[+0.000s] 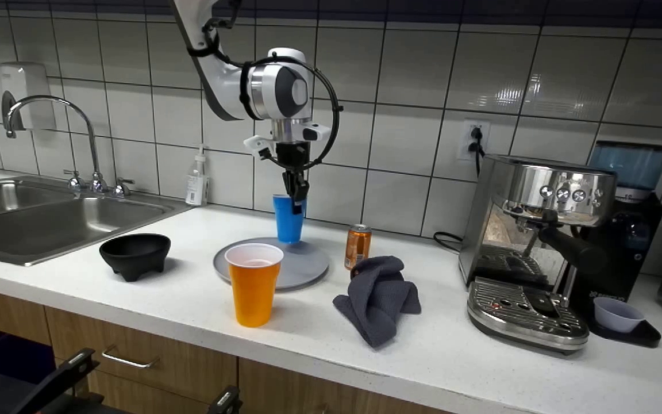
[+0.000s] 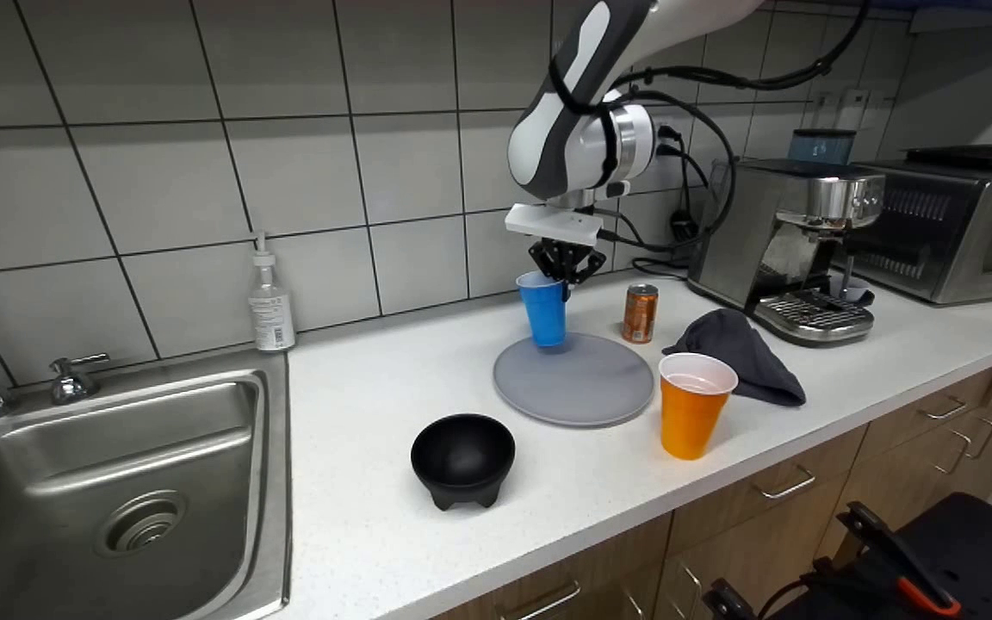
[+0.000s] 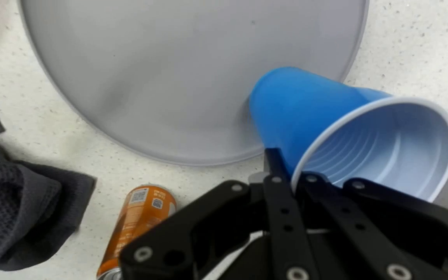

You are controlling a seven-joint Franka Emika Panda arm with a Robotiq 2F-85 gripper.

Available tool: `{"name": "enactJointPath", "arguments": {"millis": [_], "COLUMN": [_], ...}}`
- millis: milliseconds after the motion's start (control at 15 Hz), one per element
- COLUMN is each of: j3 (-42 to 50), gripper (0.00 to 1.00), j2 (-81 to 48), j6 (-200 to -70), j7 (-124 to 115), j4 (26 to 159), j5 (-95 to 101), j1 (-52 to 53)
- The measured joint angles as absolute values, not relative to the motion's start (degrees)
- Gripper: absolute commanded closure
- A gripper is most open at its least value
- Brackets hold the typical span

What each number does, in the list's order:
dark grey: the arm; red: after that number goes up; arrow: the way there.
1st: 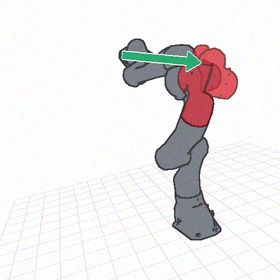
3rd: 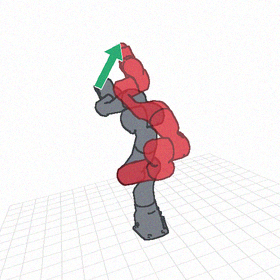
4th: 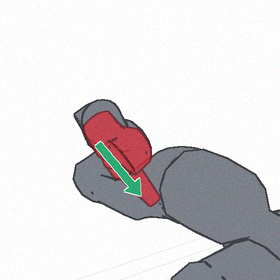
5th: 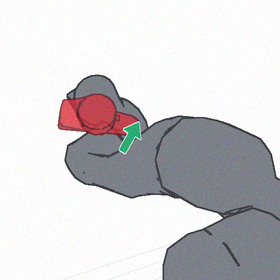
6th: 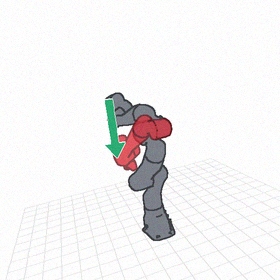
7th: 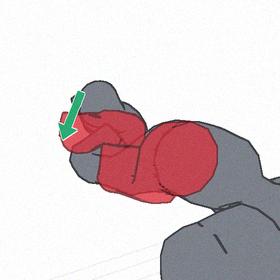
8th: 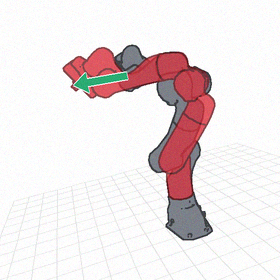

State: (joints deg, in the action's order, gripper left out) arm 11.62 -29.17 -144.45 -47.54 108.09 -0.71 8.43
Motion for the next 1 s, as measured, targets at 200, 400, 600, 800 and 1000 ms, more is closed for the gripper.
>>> {"name": "enactJointPath", "arguments": {"millis": [200, 400, 600, 800, 1000], "j3": [11.5, 11.0, 10.8, 10.6, 10.5], "gripper": [1.0, 1.0, 1.0, 0.73, 0.59], "j2": [-27.7, -27.0, -27.0, -27.0, -27.0], "j6": [-145.6, -147.4, -149.2, -150.6, -150.8], "j7": [-47.5, -47.5, -47.6, -47.7, -47.8], "j4": [111.2, 113.4, 114.7, 115.4, 115.5], "j5": [0.1, 0.1, 0.1, 0.0, 0.0], "j1": [8.7, 9.0, 9.3, 9.4, 9.4]}}
